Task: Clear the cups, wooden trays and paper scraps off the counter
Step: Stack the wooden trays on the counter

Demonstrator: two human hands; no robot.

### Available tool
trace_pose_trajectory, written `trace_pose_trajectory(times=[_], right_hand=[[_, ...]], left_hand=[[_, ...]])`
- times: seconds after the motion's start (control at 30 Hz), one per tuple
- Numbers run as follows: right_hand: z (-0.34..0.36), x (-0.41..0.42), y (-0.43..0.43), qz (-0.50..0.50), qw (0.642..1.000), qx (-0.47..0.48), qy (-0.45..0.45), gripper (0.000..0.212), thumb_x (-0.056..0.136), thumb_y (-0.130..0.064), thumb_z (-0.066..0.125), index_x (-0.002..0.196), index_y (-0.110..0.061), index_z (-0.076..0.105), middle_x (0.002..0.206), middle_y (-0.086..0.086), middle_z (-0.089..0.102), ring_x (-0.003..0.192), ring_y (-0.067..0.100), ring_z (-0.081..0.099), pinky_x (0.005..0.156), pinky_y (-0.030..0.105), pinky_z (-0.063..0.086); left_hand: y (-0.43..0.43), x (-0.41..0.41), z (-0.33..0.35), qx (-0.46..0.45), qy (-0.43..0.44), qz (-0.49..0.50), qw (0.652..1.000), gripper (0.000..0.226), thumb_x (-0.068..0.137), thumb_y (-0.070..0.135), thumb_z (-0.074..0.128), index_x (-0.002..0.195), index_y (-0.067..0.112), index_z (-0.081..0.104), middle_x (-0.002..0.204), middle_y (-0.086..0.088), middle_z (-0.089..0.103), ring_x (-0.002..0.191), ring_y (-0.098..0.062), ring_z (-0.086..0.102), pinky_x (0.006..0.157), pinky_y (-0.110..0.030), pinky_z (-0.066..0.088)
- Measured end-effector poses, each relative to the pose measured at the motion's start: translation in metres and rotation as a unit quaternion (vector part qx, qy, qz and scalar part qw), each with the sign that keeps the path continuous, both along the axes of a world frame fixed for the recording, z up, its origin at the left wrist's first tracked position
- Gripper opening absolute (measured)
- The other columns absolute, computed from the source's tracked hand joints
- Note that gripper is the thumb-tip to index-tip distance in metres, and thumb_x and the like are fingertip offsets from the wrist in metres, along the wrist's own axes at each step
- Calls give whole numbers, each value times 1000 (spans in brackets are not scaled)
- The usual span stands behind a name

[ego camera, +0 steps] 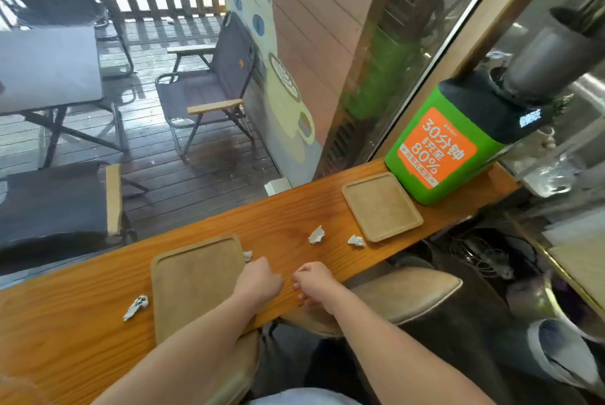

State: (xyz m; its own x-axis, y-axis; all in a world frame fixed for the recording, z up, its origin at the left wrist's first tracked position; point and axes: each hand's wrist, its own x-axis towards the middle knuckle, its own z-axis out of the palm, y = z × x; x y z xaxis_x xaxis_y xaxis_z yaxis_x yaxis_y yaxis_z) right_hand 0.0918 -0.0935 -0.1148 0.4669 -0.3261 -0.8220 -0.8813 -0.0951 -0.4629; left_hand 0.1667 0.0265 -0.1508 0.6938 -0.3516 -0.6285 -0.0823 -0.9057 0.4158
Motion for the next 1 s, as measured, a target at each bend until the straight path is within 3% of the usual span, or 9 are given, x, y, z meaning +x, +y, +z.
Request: trace_pose_trajectory(times=[0.1,0.23,0.37,0.43,0.53,0.7,0.8,1.0], right_hand=[[2,-7,-43,33,999,-40,-7,15,94,-26,50,95,-17,63,94,3,69,73,17,63,58,28,52],[4,-8,-110,78,991,-111,-24,17,92,-27,53,92,-14,64,101,10,70,91,27,68,78,39,56],[-3,-18,-171,139,981,-134,-24,28,94,-31,52,111,-12,64,115,10,65,105,30,61,87,37,51],[-9,-25,-202,171,975,-140,-26,28,95,-32,51,113,-14,63,119,10,64,113,32,58,83,33,45],[-10,-35,-240,173,976,-131,-31,26,92,-33,54,105,-14,65,115,12,65,108,33,58,77,31,41],[-4,-59,-288,142,981,-123,-39,19,85,-30,54,88,-15,66,106,13,66,94,33,60,78,35,47],[-7,-72,-306,113,986,-116,-35,14,86,-29,55,77,-18,60,99,7,66,91,27,61,74,34,47],[-2,-97,-315,60,990,-122,-26,13,84,-26,52,75,-18,56,89,3,65,83,23,61,78,40,52]], left_hand=[[-39,-3,1,18,-21,-33,999,28,83,34,55,106,18,58,102,-3,62,86,-22,59,63,-32,50],[-90,-9,4,47,-19,-45,998,23,85,34,57,103,21,55,97,0,59,85,-20,59,67,-32,53],[-151,-18,4,55,-14,-70,996,19,84,28,54,101,19,55,91,-1,61,81,-20,61,61,-31,51],[-185,-28,4,54,-13,-83,995,18,84,25,51,98,17,55,99,-5,64,87,-23,62,64,-31,50],[-226,-46,6,58,-23,-116,991,23,84,25,49,104,15,55,114,-10,64,100,-27,62,71,-33,48],[-276,-72,5,40,-22,-138,989,14,82,25,48,92,18,53,109,-10,63,100,-28,62,73,-33,48],[-291,-79,1,40,-27,-172,984,23,83,28,48,101,16,57,110,-10,64,103,-26,58,78,-33,47],[-309,-78,0,46,-23,-187,981,11,82,30,48,91,23,51,102,-5,64,91,-23,60,72,-30,45]])
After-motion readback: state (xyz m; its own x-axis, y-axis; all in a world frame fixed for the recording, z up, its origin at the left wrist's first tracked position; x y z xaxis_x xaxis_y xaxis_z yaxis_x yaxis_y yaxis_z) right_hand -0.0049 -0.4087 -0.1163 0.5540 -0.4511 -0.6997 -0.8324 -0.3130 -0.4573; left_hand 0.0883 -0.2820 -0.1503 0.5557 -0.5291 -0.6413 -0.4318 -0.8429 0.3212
